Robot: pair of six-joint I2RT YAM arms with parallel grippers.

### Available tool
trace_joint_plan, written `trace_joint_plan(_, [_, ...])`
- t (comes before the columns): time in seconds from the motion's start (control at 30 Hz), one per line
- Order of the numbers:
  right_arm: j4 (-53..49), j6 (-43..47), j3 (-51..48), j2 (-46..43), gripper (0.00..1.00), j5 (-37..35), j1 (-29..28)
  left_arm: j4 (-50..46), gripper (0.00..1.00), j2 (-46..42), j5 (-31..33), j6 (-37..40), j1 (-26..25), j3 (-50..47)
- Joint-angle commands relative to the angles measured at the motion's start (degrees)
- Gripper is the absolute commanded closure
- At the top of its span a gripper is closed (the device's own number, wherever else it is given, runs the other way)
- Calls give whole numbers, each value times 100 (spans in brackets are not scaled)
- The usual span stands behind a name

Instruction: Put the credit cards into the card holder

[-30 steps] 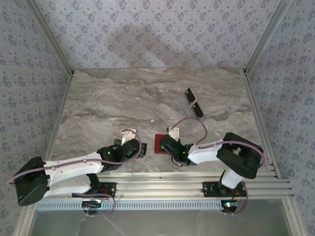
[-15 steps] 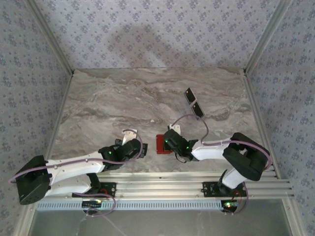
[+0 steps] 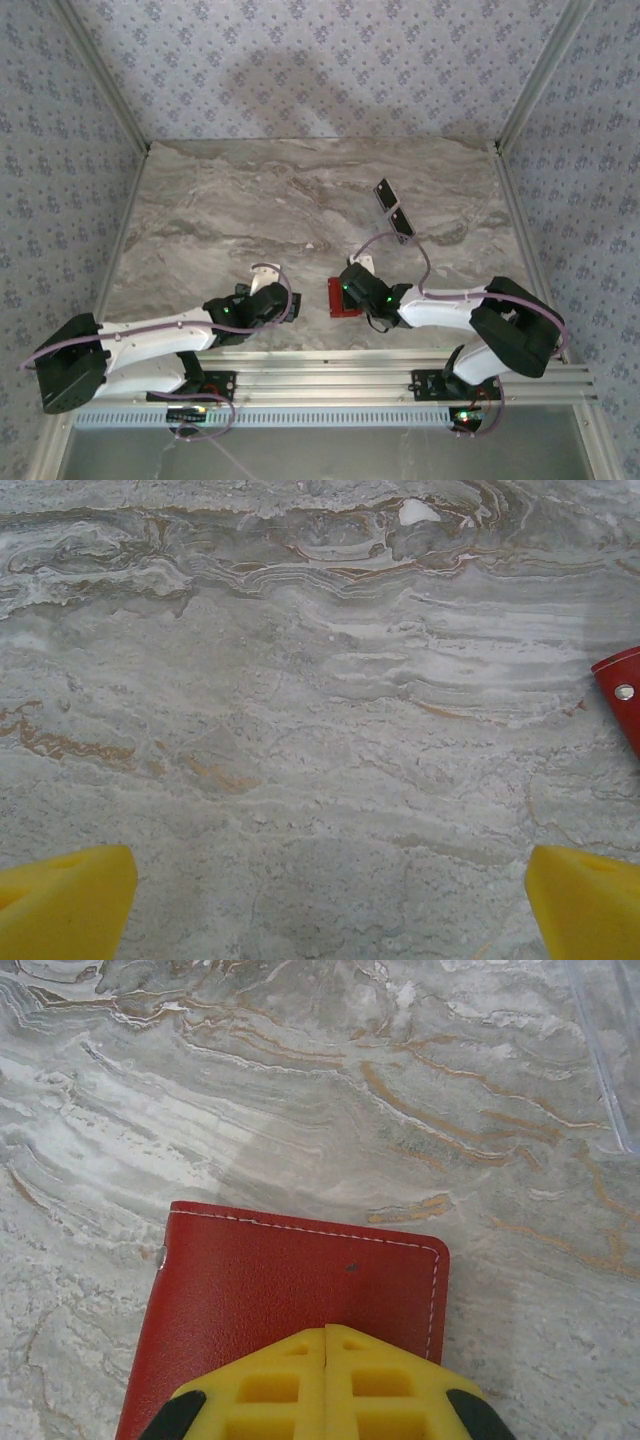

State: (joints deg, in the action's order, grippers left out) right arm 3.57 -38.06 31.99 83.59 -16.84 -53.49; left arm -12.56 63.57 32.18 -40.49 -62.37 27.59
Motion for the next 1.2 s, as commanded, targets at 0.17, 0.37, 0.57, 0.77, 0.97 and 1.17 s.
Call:
trace_joint_plan(0.17, [-1200,78,-272,-46,100,-64,67,135,0,58,-41,85,-20,163])
trace_joint_plan(0.37, [-1402,106,-230,-489,100,-159,94,170,0,128,-54,85,-21,184])
trace_joint_plan(0.57, [-1556,143,-254,-853,100,-197,180,214,0,219,-72,110,-19,217])
trace_joint_plan(0.77, [-1629,84,-301,-1124,79,18,394,266,0,398,-98,163,-16,306])
trace_joint_plan(0.97, [-2210,-151,-242,-1679,52,416,648,306,0,565,-131,227,14,402])
trace_joint_plan(1.17, [-2260,-325,-525,-1881,49,1211,1063,393,0,664,-264,266,261,419])
